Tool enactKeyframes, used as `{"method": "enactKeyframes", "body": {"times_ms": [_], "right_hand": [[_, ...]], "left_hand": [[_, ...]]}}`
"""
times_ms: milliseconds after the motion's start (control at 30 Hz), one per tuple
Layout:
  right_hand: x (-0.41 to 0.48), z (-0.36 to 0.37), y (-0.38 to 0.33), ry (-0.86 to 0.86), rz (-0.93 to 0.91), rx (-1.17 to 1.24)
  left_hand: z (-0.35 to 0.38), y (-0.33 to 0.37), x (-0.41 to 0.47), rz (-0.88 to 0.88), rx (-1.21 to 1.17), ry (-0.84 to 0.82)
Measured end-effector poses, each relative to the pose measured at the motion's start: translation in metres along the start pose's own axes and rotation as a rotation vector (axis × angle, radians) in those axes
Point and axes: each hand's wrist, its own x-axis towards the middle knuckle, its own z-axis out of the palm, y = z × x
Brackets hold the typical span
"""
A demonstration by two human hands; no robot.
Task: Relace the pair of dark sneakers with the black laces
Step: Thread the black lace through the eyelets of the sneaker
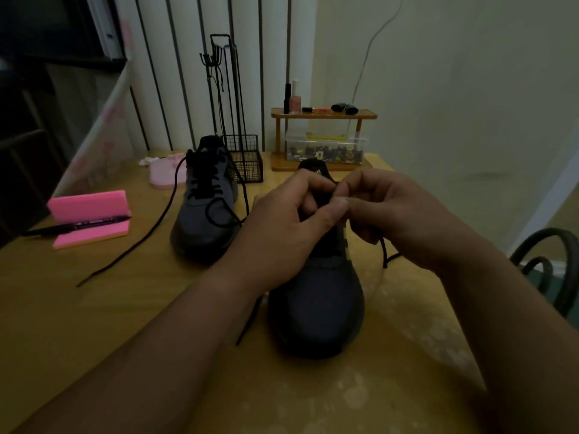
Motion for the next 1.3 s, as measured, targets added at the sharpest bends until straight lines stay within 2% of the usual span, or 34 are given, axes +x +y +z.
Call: {"method": "enactKeyframes", "body": {"times_ms": [167, 233, 400, 567, 700, 800, 967, 1100, 1200, 1300], "right_hand": [[0.000, -0.007, 0.004, 0.111, 0.045, 0.028], [-0.001, -0.006, 0.005, 0.126, 0.045, 0.033], [0.001, 0.008, 0.003, 0.056, -0.012, 0.019], [0.002, 0.009, 0.004, 0.049, -0.029, 0.057], [0.001, 0.003, 0.004, 0.106, 0.009, 0.077], [0.002, 0.000, 0.007, 0.147, 0.039, 0.064], [0.003, 0.015, 0.006, 0.071, 0.005, 0.044], [0.005, 0.016, 0.006, 0.059, -0.010, 0.055], [0.004, 0.011, 0.007, 0.107, 0.032, 0.046], [0.003, 0.007, 0.009, 0.161, 0.063, 0.045]], "left_hand": [[-0.012, -0.011, 0.002, -0.033, -0.042, 0.125], [-0.013, -0.015, 0.002, -0.009, 0.017, 0.176], [-0.009, -0.013, 0.001, 0.006, 0.208, 0.062], [-0.013, -0.014, 0.003, 0.004, 0.151, 0.007], [-0.022, -0.017, 0.005, -0.081, 0.055, 0.178], [-0.025, -0.021, 0.005, -0.120, 0.211, 0.287], [-0.014, -0.015, 0.002, 0.063, 0.353, 0.137], [-0.009, -0.017, 0.003, 0.090, 0.309, 0.087], [-0.014, -0.025, 0.007, 0.027, 0.241, 0.175], [-0.022, -0.031, 0.006, -0.041, 0.304, 0.328]]}}
